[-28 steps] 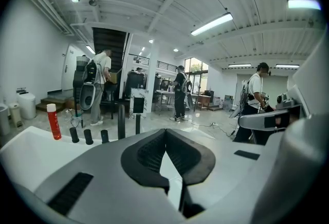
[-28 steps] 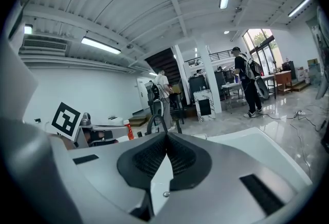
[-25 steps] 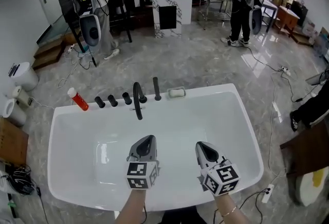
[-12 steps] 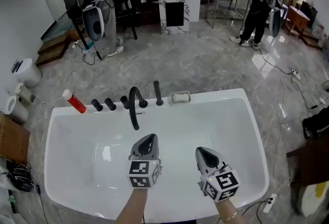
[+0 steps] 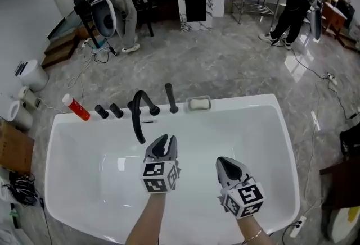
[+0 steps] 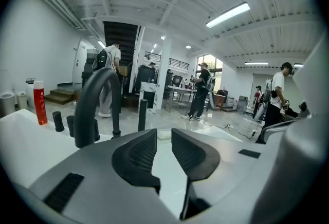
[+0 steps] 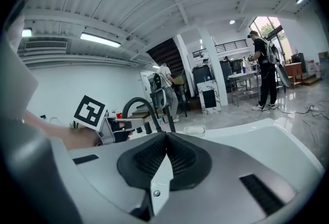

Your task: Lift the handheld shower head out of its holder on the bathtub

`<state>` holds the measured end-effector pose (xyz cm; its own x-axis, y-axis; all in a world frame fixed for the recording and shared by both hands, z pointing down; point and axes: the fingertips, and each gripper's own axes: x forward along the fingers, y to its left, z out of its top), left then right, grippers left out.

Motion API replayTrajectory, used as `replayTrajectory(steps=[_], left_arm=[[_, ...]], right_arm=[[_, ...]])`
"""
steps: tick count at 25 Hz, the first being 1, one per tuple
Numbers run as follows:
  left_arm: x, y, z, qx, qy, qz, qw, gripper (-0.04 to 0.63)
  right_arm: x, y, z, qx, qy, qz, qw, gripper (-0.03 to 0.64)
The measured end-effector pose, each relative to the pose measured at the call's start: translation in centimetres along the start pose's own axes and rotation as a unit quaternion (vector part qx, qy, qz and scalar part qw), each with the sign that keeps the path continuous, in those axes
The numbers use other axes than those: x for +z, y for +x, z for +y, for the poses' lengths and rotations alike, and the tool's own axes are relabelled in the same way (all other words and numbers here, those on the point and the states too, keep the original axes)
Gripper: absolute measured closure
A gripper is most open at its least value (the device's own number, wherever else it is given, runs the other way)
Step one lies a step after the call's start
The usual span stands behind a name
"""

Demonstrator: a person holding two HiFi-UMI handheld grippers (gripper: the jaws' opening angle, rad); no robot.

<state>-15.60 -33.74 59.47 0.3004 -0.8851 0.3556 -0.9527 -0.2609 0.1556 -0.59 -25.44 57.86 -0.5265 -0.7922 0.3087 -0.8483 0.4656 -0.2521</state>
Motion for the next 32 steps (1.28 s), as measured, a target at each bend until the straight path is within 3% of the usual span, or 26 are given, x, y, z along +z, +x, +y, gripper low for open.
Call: replayTrajectory(steps=[5,20,32], left_arm=[[-0.7,4.0,0.7,0.015,-0.007,0.001,0.9999,0.468],[0.3,14.0,3.5,0.039,0.011,0.022,0.9989,0.425],[-1.3,20.2,8.1,0.051,0.025,0.048,0.9972,0.404]], right_arm=[[-1.5,1.3,-2.3,0.003,0.001,0.008,1.000,0.611],[-1.9,6.9,-7.0,0.006,0.004,0.018,1.000,0.611],[-3.7,12.6,-7.0,0.016,0.010,0.030,0.999,0.611]])
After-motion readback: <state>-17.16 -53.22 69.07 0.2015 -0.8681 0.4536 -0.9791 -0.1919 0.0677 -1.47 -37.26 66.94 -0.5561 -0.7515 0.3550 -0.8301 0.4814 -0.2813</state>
